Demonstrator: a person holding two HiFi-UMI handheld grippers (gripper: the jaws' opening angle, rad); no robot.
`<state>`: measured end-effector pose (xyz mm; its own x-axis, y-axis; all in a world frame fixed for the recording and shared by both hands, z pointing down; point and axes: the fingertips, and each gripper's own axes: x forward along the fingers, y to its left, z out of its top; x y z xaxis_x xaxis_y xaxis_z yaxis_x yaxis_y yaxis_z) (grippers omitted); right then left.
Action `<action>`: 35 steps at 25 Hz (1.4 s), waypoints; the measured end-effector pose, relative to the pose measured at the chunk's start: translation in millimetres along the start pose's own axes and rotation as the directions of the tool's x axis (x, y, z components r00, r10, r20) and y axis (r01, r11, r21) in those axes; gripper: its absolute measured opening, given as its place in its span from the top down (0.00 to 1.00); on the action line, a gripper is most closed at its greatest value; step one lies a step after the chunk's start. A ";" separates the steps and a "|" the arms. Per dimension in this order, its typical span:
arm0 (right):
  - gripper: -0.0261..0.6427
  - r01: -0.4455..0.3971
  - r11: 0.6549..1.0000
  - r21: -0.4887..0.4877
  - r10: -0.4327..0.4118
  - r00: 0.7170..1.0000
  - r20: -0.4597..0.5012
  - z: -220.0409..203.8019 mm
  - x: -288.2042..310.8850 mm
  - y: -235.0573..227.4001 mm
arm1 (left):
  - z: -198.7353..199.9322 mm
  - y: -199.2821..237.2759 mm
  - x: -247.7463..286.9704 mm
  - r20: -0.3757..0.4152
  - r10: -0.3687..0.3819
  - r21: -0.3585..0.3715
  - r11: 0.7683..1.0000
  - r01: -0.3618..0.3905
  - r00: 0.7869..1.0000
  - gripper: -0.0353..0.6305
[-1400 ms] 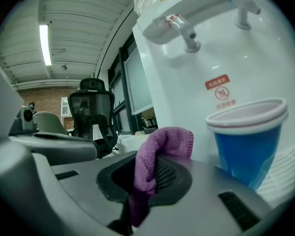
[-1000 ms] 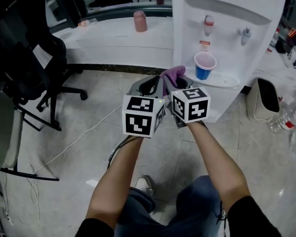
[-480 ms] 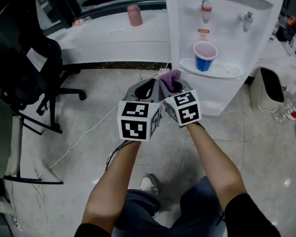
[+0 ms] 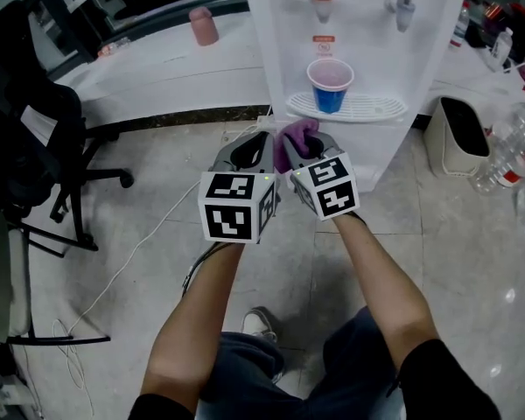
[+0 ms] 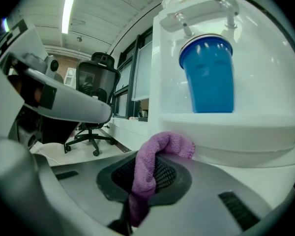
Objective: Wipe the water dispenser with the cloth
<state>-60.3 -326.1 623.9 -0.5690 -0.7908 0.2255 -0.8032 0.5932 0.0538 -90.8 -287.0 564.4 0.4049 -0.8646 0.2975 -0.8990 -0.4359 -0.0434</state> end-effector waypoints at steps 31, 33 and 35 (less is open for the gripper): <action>0.90 0.350 0.936 -0.041 -0.353 0.930 -0.099 -50.5 -149.6 -185.7 | -18.5 -81.3 53.5 -0.065 -0.131 0.001 0.991 0.131 0.989 0.91; 0.90 0.334 0.942 -0.032 -0.336 0.938 -0.090 -47.4 -148.2 -179.7 | -20.1 -80.7 54.0 -0.072 -0.127 -0.003 0.992 0.127 0.989 0.91; 0.90 0.305 0.952 -0.028 -0.307 0.949 -0.075 -42.9 -146.2 -166.7 | -21.8 -79.0 53.4 -0.078 -0.121 -0.002 0.993 0.121 0.990 0.91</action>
<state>164.4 -302.9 623.7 -0.2805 -0.9210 0.2703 -0.9333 0.3275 0.1474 -1.8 -293.4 604.5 0.4966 -0.7832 0.3742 -0.8435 -0.5372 -0.0050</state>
